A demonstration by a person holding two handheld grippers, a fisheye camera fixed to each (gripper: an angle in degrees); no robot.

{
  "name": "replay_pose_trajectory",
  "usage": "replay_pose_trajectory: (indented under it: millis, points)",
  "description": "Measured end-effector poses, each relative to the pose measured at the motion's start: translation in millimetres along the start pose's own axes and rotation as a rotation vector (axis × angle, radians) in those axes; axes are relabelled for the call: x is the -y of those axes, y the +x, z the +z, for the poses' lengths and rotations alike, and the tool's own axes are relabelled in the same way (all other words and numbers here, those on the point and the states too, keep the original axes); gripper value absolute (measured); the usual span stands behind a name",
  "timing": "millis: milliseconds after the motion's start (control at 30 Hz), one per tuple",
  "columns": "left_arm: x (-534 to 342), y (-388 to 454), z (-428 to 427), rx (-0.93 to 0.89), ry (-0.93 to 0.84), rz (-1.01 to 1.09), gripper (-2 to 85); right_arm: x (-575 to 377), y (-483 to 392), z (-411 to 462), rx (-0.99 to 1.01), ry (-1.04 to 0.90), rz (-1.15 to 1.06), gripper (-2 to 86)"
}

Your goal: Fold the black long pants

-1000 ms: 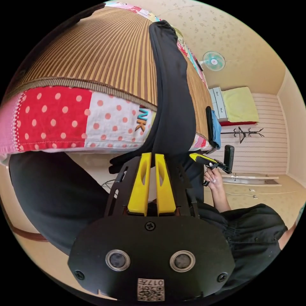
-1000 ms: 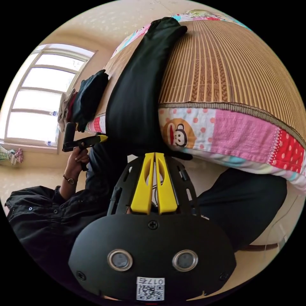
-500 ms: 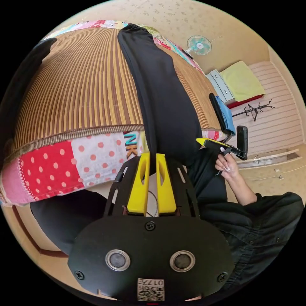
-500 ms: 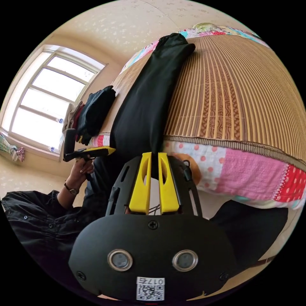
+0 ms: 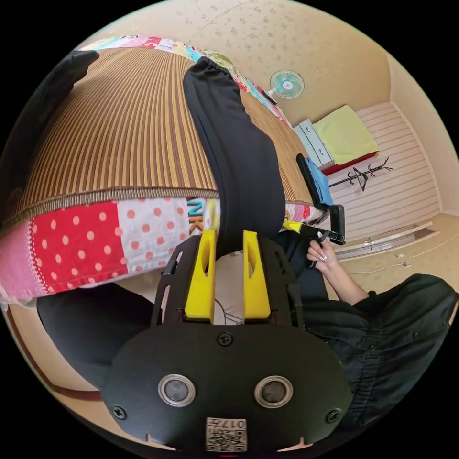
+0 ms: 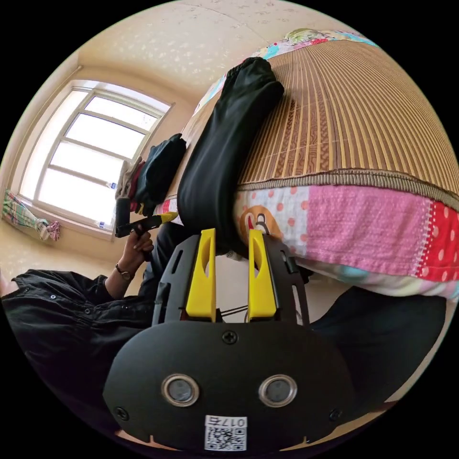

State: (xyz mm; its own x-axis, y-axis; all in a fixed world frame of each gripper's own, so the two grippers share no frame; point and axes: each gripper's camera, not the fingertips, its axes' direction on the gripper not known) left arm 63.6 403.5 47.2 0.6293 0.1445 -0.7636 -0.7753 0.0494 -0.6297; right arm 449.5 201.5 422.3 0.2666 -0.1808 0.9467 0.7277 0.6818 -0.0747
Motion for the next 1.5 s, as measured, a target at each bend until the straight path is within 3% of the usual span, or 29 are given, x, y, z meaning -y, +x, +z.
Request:
replay_pose_trajectory:
  millis: [267,500,633,1167,1267,1500]
  points:
    - [-17,0,15,-0.007,0.015,0.095,10.0,-11,-7,7,0.072,-0.033,-0.096,9.6]
    - [-30,2,14,-0.04,0.004,0.171,10.1,-17,-16,-14,0.088,0.123,-0.113,11.4]
    - [-27,-4,2,-0.069,0.069,0.162,10.2,-12,-16,4,0.116,0.06,-0.174,12.1]
    - [-38,4,27,-0.14,-0.047,0.139,5.0,-51,-55,63,0.146,-0.028,-0.155,3.8]
    - [-49,20,3,-0.201,-0.034,0.187,4.6,-62,-75,51,0.202,-0.039,-0.175,2.9]
    - [-43,133,-148,-0.348,0.285,0.504,4.3,-62,-213,-75,0.333,0.217,-0.498,2.1]
